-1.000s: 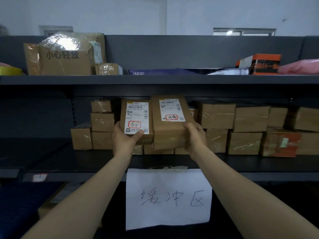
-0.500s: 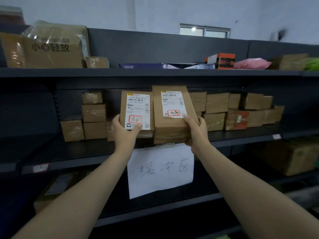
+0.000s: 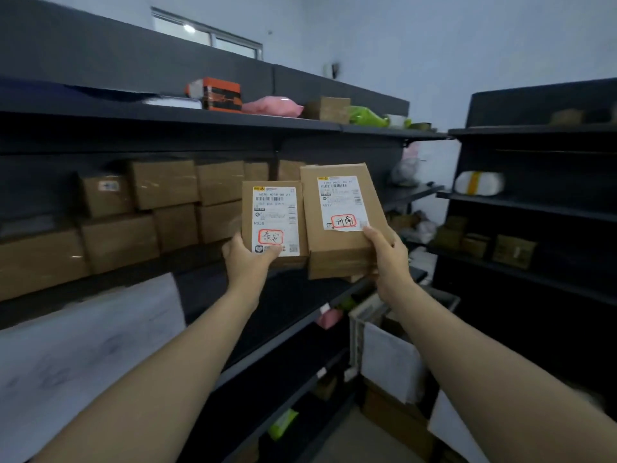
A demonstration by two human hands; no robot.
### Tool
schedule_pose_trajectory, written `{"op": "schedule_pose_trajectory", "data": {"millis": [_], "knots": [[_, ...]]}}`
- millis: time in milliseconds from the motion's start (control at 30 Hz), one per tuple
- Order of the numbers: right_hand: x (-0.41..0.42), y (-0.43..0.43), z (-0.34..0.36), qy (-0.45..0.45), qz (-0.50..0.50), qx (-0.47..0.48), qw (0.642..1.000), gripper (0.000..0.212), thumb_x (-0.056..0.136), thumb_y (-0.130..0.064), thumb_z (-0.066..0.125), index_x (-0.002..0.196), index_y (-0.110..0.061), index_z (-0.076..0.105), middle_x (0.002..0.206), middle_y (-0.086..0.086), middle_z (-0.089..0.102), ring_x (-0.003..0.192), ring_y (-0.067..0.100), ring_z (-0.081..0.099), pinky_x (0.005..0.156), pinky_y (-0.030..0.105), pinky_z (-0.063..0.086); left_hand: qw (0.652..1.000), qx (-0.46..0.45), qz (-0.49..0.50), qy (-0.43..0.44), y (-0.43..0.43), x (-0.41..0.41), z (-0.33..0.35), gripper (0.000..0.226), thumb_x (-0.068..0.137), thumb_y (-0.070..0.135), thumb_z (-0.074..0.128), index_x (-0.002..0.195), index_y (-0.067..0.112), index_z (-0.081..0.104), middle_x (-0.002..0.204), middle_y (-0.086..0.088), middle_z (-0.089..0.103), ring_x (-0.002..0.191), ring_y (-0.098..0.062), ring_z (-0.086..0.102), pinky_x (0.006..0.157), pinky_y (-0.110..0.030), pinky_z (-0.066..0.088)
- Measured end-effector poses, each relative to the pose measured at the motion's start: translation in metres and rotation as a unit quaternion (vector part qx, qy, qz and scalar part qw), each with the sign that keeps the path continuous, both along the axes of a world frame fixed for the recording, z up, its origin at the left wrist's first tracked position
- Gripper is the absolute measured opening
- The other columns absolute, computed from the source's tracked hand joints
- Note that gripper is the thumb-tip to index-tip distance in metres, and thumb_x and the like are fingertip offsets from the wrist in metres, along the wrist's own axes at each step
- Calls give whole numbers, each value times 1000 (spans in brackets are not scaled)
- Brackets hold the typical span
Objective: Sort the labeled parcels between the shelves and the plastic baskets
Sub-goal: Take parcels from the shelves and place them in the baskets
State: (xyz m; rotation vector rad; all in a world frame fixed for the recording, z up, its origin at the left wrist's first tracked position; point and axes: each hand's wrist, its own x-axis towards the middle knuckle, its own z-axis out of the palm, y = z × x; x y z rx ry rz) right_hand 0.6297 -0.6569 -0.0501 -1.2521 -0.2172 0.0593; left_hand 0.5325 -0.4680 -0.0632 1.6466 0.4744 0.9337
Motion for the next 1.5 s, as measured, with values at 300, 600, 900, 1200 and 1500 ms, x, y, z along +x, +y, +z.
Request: {"op": "schedule_pose_trajectory", "data": {"millis": [300, 600, 900, 1200, 1500], "knots": [[149, -184, -49, 46, -139, -62, 987, 58, 84, -42, 67, 137, -27, 48, 117, -2, 58, 96, 15, 57, 72, 36, 51, 984, -47, -166, 53, -162, 201, -46, 64, 77, 11, 76, 132, 17, 45, 126, 0, 39, 109, -14, 49, 96, -33, 45], [246, -302, -97, 140, -241, -73, 958, 45, 89, -42, 61, 132, -30, 51, 102, -11, 57, 88, 10, 53, 72, 35, 47, 929, -122, -325, 125, -270, 349, -95, 69, 82, 13, 72, 140, 25, 36, 124, 1, 59, 112, -19, 55, 102, -42, 44], [371, -334, -146, 193, -296, -69, 933, 40, 89, -40, 62, 125, -29, 50, 99, -7, 57, 86, 12, 55, 72, 36, 51, 891, -146, -389, 182, -307, 491, -147, 63, 89, 14, 64, 141, 33, 32, 117, 9, 54, 95, -8, 50, 85, -36, 38], [480, -348, -202, 252, -305, -71, 916, 47, 88, -40, 64, 131, -28, 51, 101, -7, 59, 88, 13, 57, 67, 33, 50, 864, -165, -396, 264, -320, 602, -198, 67, 88, 16, 65, 143, 34, 31, 123, 7, 54, 106, -13, 48, 87, -39, 39], [569, -364, -246, 293, -274, -56, 914, 38, 89, -39, 63, 123, -31, 50, 101, -7, 58, 90, 13, 55, 83, 42, 53, 860, -223, -359, 285, -332, 677, -234, 61, 88, 23, 64, 139, 38, 34, 111, 11, 56, 103, -14, 50, 94, -49, 42]]}}
